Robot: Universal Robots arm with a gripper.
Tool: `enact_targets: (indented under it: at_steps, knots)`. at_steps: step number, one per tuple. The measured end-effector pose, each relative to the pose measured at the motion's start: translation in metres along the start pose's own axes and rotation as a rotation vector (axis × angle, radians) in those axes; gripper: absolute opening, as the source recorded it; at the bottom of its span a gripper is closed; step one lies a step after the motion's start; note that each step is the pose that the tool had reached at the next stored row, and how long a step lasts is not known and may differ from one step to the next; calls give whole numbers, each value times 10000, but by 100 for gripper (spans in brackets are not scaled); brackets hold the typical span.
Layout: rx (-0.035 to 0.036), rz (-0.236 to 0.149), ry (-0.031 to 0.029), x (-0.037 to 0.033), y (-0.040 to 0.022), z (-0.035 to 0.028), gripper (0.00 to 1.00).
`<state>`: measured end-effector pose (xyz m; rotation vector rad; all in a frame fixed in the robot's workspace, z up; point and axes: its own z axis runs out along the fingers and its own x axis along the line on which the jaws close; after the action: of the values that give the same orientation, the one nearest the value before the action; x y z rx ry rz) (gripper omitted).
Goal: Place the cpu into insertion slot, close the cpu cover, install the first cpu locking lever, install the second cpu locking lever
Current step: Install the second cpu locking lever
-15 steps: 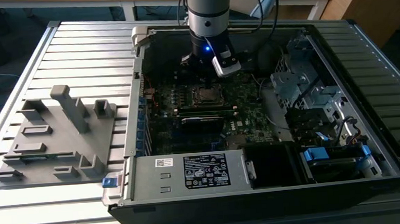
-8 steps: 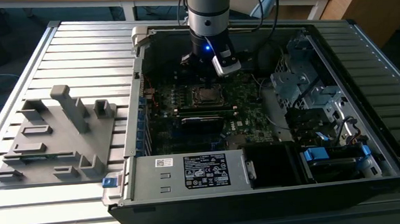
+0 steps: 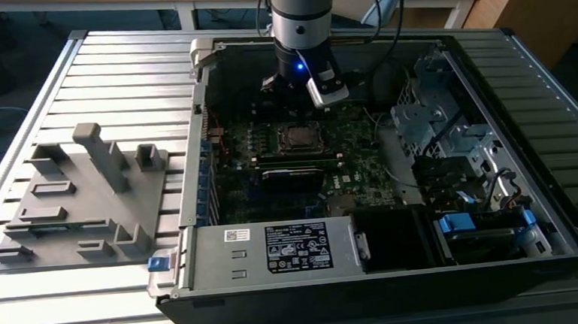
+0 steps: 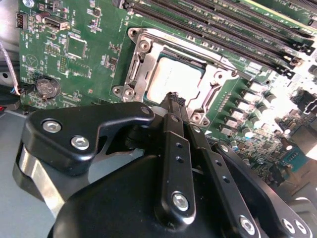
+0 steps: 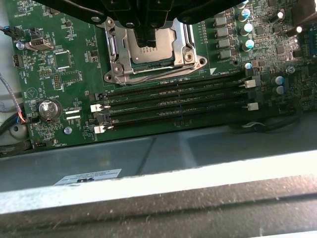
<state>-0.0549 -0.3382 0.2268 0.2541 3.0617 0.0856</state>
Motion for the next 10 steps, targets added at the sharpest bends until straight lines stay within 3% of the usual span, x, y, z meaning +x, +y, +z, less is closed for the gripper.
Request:
enact_targets:
  at_steps: [10]
  knots:
    - [-2,0,-1,-1,1,-9,11]
